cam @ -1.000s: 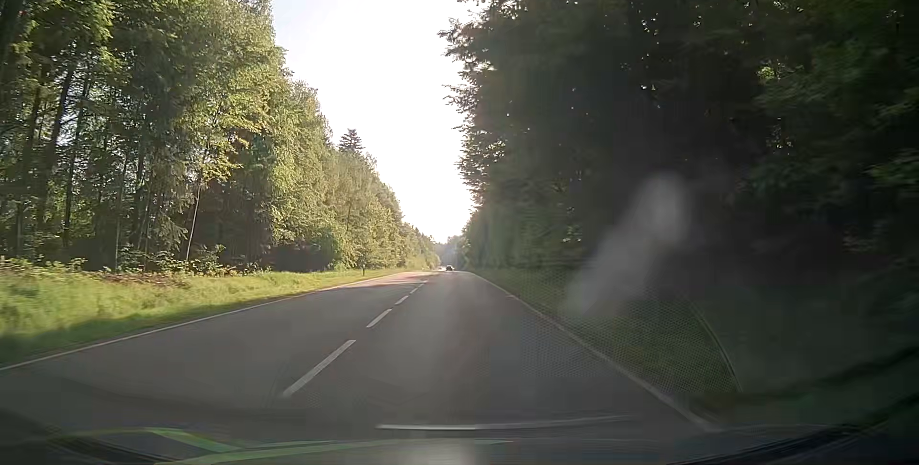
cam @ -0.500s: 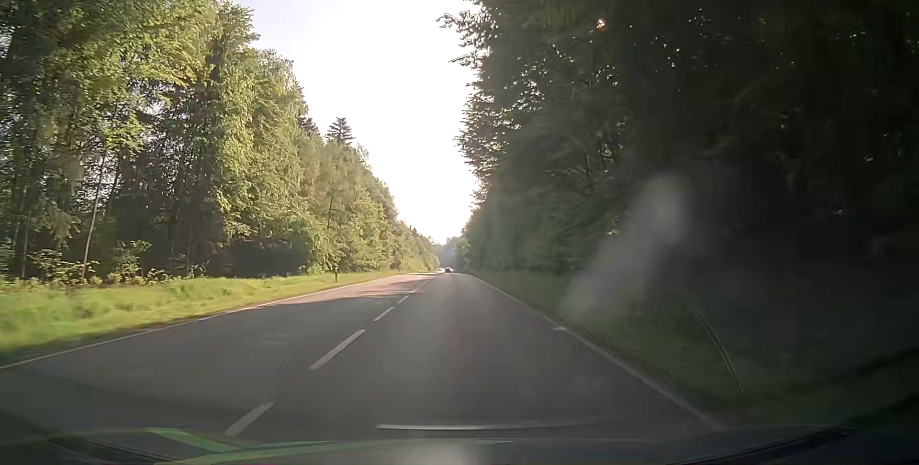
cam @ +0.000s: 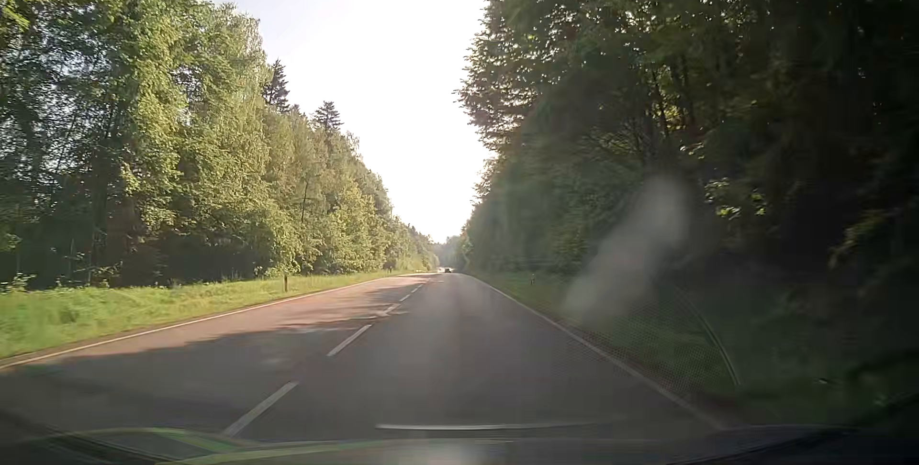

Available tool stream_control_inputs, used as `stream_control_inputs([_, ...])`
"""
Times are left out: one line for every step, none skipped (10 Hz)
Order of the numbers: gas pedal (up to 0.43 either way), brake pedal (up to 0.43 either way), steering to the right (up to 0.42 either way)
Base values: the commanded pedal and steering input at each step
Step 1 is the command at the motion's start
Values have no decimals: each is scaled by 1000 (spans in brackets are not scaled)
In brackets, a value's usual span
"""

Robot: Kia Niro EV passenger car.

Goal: Follow the waypoints while adhering to traffic rules and regulations

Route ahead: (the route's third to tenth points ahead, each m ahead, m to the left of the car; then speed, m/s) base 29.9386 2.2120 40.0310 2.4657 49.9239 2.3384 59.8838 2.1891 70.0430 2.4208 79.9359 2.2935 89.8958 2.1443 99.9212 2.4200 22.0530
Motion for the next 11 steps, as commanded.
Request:
stream_control_inputs([299, 0, 0])
stream_control_inputs([299, 0, -1])
stream_control_inputs([287, 0, -2])
stream_control_inputs([287, 0, -2])
stream_control_inputs([280, 0, -2])
stream_control_inputs([268, 0, -2])
stream_control_inputs([268, 0, -2])
stream_control_inputs([268, 0, -2])
stream_control_inputs([260, 0, -2])
stream_control_inputs([260, 0, -1])
stream_control_inputs([248, 0, -2])
